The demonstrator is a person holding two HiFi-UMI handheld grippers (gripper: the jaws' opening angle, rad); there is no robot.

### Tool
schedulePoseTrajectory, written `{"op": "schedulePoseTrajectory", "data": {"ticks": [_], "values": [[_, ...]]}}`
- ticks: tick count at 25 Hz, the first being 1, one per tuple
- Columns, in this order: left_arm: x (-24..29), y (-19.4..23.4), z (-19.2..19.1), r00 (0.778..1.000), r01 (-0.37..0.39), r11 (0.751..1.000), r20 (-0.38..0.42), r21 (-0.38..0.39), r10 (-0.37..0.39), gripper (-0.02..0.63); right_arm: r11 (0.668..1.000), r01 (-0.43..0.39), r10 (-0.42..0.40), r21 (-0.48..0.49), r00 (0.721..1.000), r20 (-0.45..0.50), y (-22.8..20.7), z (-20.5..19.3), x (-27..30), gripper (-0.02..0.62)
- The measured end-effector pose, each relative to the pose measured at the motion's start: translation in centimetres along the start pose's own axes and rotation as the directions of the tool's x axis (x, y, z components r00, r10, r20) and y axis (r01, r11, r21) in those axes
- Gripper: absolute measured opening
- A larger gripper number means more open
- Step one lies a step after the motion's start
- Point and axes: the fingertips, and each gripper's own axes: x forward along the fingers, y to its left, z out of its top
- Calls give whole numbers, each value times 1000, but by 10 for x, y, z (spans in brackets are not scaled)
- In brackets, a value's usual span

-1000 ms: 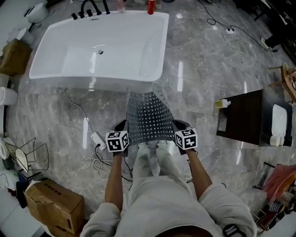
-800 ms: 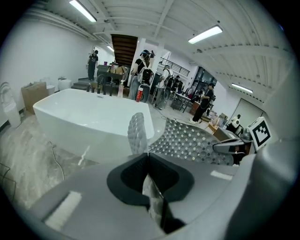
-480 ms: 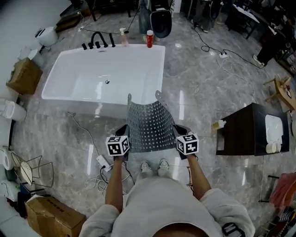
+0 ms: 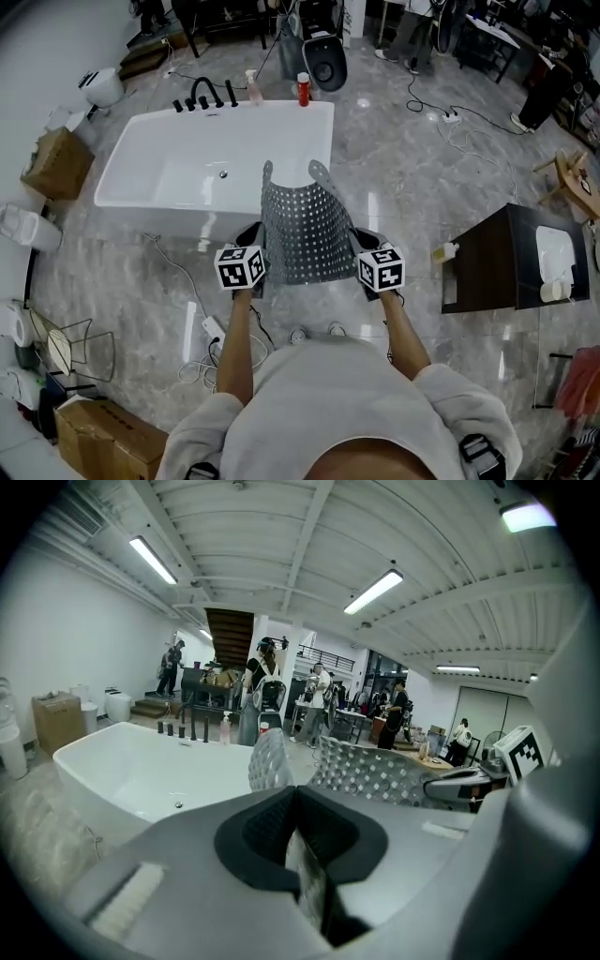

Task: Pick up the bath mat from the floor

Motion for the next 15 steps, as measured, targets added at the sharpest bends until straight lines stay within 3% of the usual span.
{"op": "schedulePoseTrajectory", "data": {"ticks": [15], "values": [[-2, -10, -6, 1000, 15, 1000, -1, -2, -15, 15, 1000, 0, -1, 18, 1000, 25, -5, 6, -8, 21]]}}
